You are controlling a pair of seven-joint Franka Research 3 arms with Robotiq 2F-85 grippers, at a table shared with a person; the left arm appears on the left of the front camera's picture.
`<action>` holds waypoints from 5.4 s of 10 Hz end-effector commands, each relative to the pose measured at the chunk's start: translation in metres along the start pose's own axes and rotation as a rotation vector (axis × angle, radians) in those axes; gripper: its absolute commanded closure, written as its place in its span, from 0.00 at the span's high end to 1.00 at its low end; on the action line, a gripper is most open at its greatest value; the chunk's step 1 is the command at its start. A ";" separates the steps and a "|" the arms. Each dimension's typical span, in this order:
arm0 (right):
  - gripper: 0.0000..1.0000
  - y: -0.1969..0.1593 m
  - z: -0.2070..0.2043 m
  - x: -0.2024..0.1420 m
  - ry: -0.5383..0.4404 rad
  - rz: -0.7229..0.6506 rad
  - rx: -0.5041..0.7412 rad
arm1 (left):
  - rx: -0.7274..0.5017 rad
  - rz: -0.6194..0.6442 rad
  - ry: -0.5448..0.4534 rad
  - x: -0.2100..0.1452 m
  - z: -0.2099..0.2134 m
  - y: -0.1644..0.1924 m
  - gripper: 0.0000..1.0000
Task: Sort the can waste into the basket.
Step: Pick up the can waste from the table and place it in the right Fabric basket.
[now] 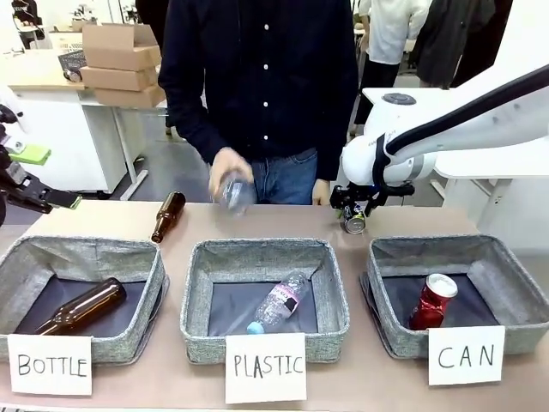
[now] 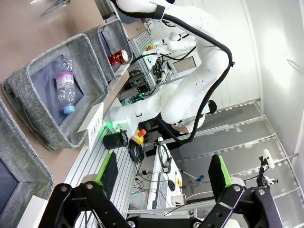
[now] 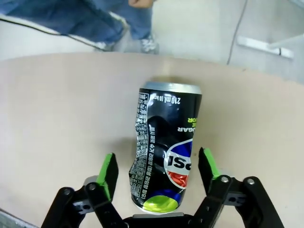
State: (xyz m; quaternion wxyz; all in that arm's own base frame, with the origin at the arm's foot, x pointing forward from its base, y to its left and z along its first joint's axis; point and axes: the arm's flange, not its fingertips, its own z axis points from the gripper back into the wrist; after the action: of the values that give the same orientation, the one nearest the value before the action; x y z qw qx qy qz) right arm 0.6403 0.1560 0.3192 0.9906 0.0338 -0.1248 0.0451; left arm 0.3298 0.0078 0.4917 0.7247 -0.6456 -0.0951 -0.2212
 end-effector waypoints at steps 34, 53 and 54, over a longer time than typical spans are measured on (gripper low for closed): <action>1.00 -0.117 0.251 -0.229 0.094 0.417 0.381 | 0.000 0.009 -0.005 -0.001 0.000 -0.004 1.00; 1.00 -0.103 0.303 -0.220 -0.075 0.234 0.893 | 0.000 0.009 -0.005 -0.001 0.000 -0.004 1.00; 1.00 -0.103 0.303 -0.220 -0.075 0.234 0.893 | 0.000 0.009 -0.005 -0.001 0.000 -0.004 1.00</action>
State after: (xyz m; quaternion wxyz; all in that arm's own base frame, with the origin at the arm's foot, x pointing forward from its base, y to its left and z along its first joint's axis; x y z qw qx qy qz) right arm 0.3629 0.0140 0.5517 0.8636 0.4492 -0.1234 0.1930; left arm 0.3297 0.0078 0.4922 0.7249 -0.6452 -0.0956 -0.2217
